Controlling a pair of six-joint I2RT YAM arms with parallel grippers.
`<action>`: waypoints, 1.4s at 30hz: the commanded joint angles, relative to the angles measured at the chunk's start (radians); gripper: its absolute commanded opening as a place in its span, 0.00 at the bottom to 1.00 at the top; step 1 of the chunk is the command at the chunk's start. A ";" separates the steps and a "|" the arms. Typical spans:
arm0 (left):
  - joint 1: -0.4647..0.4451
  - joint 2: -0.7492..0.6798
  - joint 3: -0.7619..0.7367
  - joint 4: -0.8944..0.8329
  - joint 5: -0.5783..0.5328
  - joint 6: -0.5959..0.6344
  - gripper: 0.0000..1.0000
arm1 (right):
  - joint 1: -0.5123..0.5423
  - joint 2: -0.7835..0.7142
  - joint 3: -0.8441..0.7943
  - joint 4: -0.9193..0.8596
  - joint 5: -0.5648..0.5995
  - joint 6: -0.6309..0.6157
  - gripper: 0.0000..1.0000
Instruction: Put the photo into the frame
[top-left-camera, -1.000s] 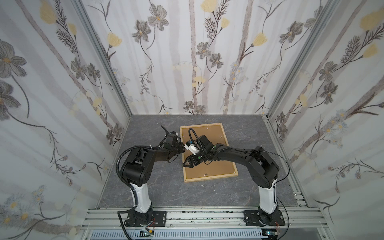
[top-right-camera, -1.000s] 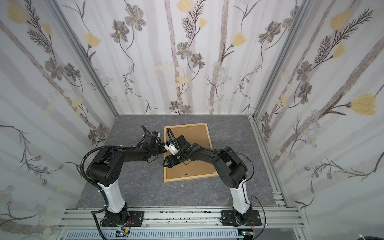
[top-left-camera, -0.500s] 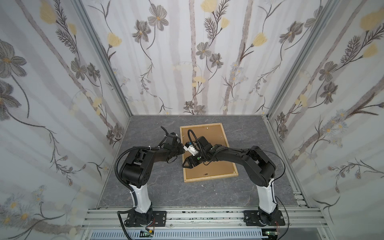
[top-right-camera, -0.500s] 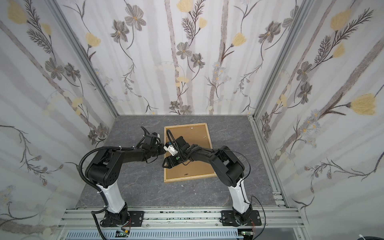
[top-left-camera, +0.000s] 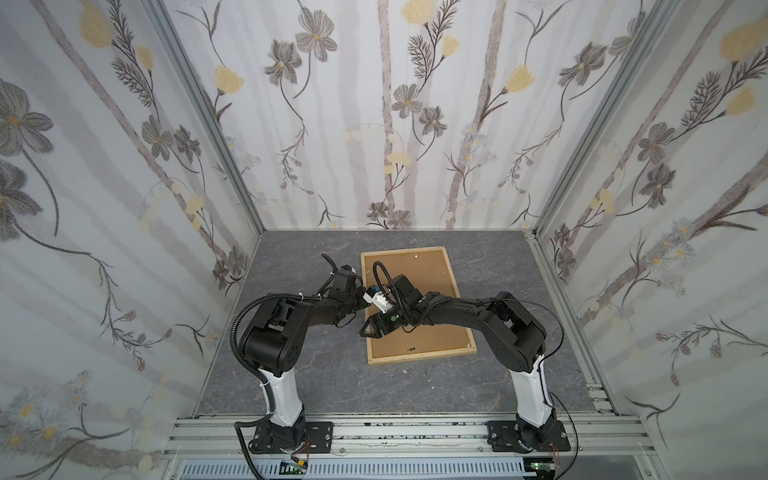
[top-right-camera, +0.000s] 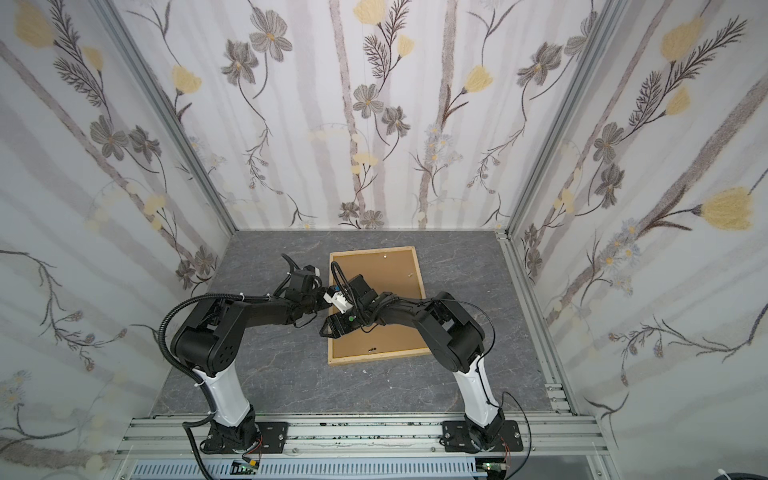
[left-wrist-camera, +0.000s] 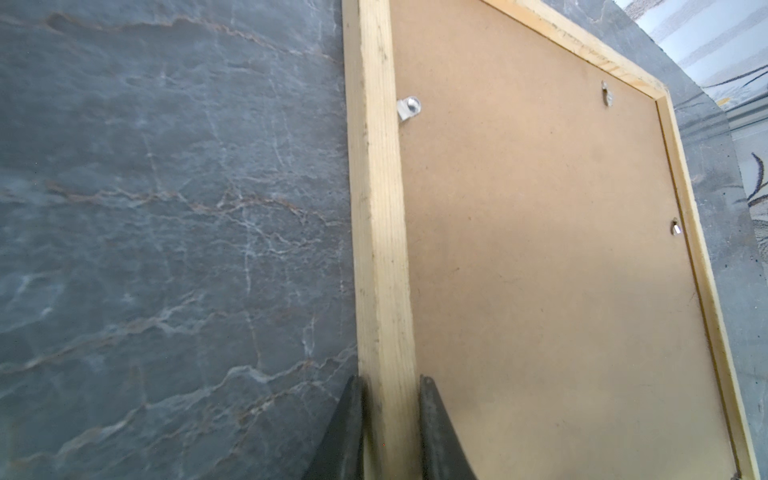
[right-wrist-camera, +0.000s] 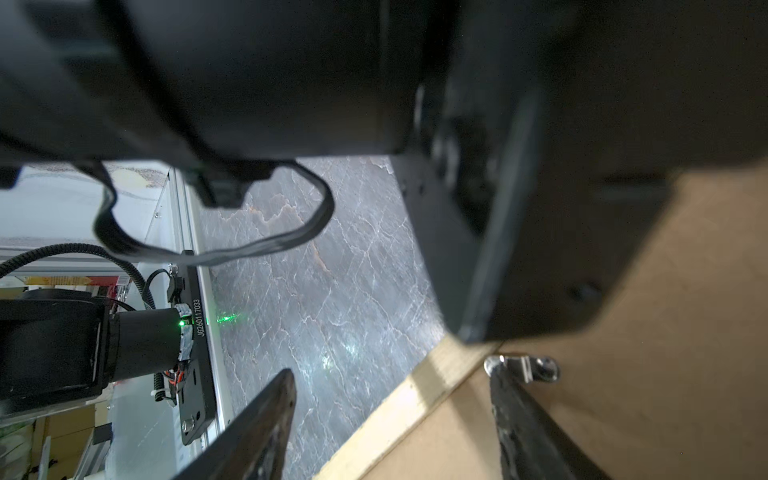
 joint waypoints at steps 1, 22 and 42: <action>-0.014 0.029 -0.034 -0.289 0.046 0.001 0.17 | 0.001 0.022 0.002 0.015 0.082 0.041 0.74; -0.024 0.039 -0.064 -0.272 0.061 0.005 0.17 | 0.035 -0.018 -0.169 0.368 0.278 0.261 0.72; -0.019 0.041 -0.037 -0.302 0.043 0.027 0.30 | 0.039 -0.196 -0.254 0.434 0.296 0.238 0.77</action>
